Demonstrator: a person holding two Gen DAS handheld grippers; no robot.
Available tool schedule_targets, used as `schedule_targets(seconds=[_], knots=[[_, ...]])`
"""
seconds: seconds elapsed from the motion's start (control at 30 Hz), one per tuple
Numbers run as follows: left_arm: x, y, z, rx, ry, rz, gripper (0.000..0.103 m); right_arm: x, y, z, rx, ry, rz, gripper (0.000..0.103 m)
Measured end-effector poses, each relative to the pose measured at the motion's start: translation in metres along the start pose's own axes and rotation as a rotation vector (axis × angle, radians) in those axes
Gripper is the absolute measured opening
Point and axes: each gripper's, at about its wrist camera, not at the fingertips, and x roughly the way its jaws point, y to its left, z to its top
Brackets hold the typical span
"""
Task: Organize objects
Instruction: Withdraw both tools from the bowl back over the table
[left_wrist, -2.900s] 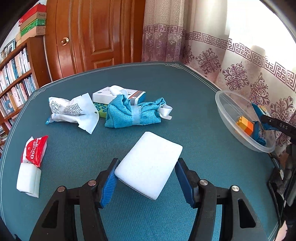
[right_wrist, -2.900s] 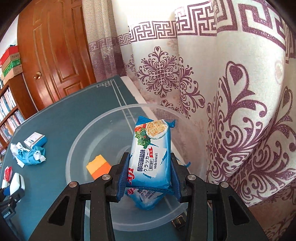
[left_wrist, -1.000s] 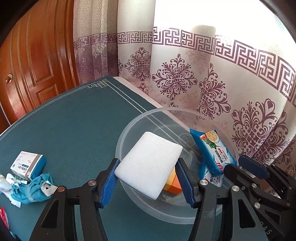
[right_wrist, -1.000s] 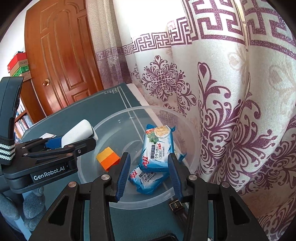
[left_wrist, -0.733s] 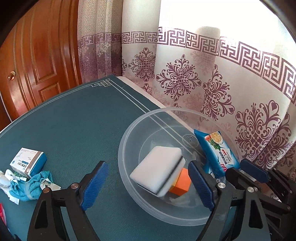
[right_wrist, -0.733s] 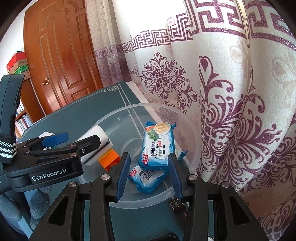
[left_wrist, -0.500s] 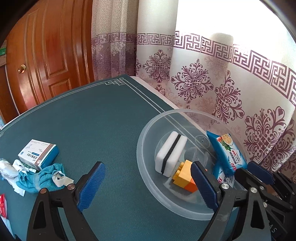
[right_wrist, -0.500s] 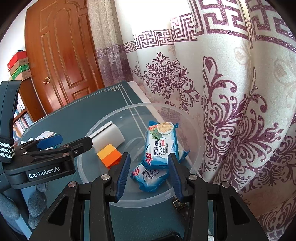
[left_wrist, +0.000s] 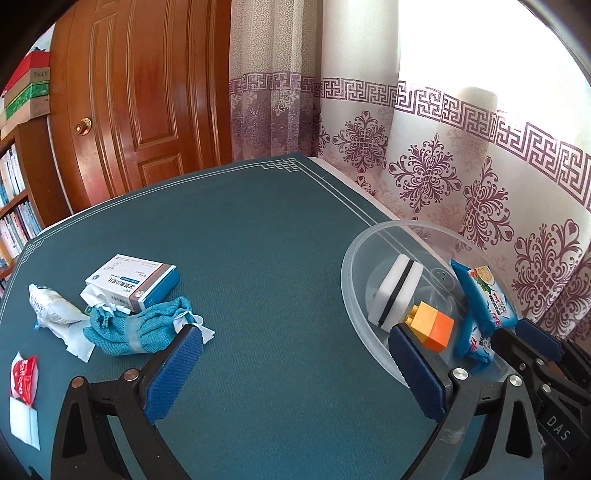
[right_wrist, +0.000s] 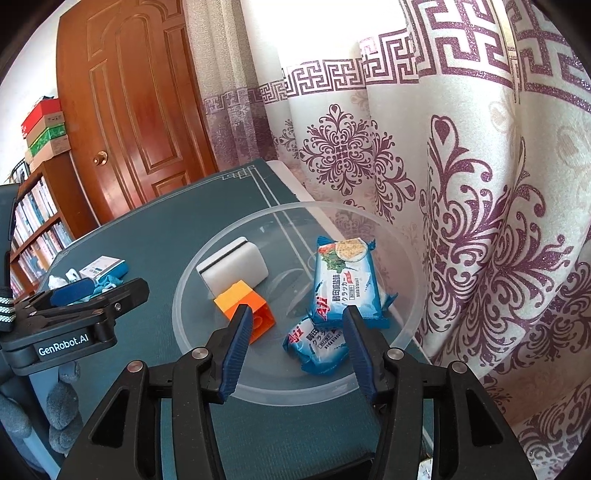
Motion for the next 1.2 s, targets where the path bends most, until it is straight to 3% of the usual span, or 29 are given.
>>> schedule_targets(seconds=[0.3,0.87,1.2], knots=[[-0.019,0.024,-0.013,-0.023,-0.014,0.076,0.103,-0.006,0.02,-0.007,-0.016,0.005,0.045,0.062],[-0.056,0.105,-0.047,-0.141,-0.002,0.251,0.103,-0.006,0.076,-0.033,-0.089,0.058,0.133,0.065],[-0.091,0.172,-0.071,-0.219,-0.013,0.376,0.103,-0.003,0.112,-0.044,-0.12,0.091,0.185,0.067]])
